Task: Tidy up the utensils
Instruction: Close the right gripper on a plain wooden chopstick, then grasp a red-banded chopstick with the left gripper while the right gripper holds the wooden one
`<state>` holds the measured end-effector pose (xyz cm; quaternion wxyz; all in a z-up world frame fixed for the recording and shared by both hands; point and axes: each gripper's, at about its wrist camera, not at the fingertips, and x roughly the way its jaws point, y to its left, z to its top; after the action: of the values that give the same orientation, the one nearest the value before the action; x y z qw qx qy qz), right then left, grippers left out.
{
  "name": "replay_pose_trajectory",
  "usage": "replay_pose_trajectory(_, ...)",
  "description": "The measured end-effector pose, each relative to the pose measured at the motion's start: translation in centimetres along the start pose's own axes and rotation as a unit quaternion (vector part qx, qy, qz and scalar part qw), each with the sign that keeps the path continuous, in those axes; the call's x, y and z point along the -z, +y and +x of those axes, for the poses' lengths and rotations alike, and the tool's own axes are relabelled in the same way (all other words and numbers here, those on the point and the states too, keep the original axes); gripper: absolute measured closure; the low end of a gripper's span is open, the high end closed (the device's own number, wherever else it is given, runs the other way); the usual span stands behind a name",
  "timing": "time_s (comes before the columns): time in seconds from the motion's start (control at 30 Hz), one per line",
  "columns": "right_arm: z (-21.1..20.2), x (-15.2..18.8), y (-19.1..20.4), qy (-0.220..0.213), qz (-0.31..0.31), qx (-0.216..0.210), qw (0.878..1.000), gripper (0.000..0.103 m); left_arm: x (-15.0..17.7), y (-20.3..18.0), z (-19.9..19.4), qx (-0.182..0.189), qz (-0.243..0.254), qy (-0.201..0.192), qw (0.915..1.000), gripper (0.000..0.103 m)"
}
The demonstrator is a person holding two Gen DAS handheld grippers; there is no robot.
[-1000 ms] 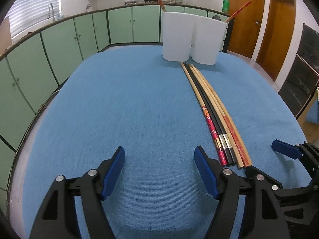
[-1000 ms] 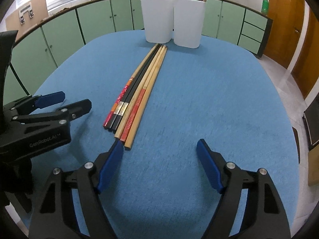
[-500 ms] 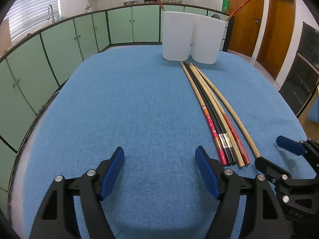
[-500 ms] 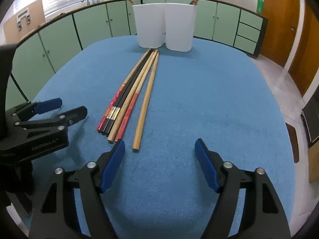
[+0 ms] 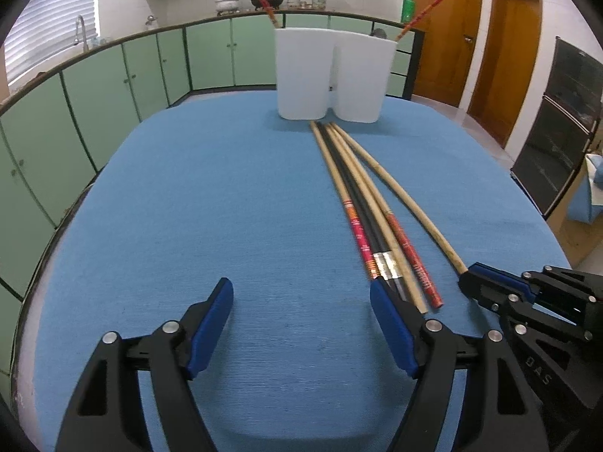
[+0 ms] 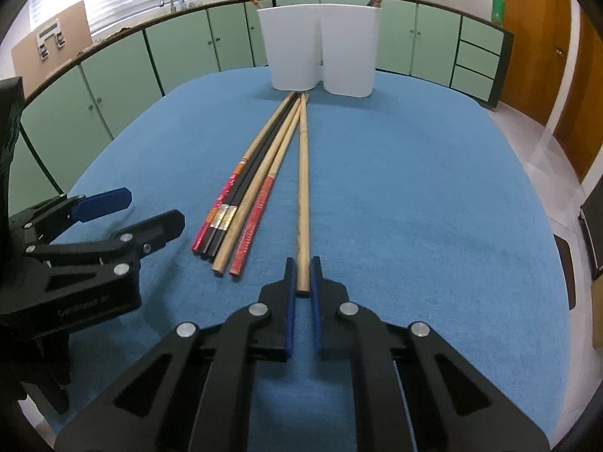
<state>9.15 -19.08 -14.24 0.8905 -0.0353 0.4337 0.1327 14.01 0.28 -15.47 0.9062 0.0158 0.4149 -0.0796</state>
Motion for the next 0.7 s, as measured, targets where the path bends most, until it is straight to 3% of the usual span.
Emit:
replay_pose_trajectory(0.37, 0.0, 0.1, -0.6, -0.001, 0.013, -0.003, 1.0, 0.097, 0.0, -1.1, 0.9, -0.001, 0.016, 0.022, 0.9996, 0.027)
replay_pose_trajectory(0.6, 0.0, 0.1, -0.7, -0.001, 0.013, -0.004, 1.0, 0.096, 0.4, -1.2, 0.5, -0.031, 0.02, 0.021, 0.9991, 0.027)
replay_pose_trajectory(0.7, 0.0, 0.1, -0.7, -0.001, 0.013, -0.003, 1.0, 0.096, 0.4, -0.8, 0.6, -0.027, 0.016, 0.029, 0.9991, 0.028)
